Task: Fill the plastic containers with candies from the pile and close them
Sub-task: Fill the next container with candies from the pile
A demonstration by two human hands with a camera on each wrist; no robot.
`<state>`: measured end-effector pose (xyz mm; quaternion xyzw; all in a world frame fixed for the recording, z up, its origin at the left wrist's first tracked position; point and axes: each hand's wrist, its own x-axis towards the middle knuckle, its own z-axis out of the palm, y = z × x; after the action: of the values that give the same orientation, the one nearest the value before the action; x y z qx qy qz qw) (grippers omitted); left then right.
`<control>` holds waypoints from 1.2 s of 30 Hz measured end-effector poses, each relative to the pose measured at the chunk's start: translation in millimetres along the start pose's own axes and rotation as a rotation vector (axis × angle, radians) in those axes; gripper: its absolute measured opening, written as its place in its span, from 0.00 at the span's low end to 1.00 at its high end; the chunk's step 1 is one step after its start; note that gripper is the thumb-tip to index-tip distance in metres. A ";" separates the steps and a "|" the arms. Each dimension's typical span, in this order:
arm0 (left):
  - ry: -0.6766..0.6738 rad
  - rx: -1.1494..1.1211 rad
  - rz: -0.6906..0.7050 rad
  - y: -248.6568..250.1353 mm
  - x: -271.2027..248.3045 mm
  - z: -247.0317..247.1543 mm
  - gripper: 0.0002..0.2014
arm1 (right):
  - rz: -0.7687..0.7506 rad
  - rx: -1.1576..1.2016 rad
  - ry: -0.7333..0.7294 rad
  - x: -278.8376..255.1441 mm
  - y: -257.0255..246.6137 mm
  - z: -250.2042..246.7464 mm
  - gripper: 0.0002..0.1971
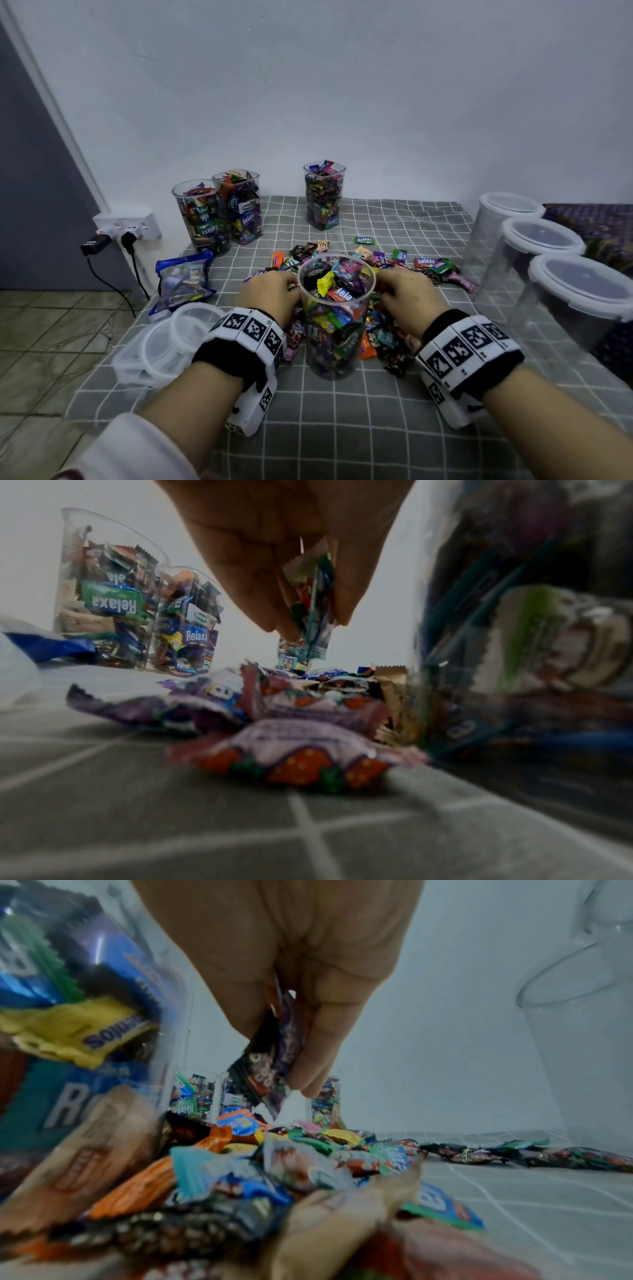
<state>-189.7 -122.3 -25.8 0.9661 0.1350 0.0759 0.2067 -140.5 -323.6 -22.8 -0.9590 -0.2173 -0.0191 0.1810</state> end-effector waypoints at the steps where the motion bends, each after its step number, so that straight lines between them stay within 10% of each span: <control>1: 0.007 -0.015 0.003 1.1 -1.0 -0.3 0.10 | -0.012 0.010 0.022 -0.2 0.9 -0.3 0.15; 16: 0.224 -0.404 0.015 -16.0 -13.2 -10.1 0.08 | -0.176 0.544 0.371 -11.2 -26.2 -48.5 0.14; 29: 0.376 -0.609 0.122 -3.3 -9.8 -36.8 0.04 | -0.392 0.493 0.324 -20.6 -65.5 -32.4 0.11; 36: 0.347 -0.682 0.174 8.9 -16.1 -45.4 0.06 | -0.265 0.616 0.298 -27.2 -53.5 -35.1 0.11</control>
<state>-212.2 -117.6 17.4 0.8226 0.0525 0.2958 0.4827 -186.3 -302.3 25.0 -0.8098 -0.3067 -0.1156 0.4867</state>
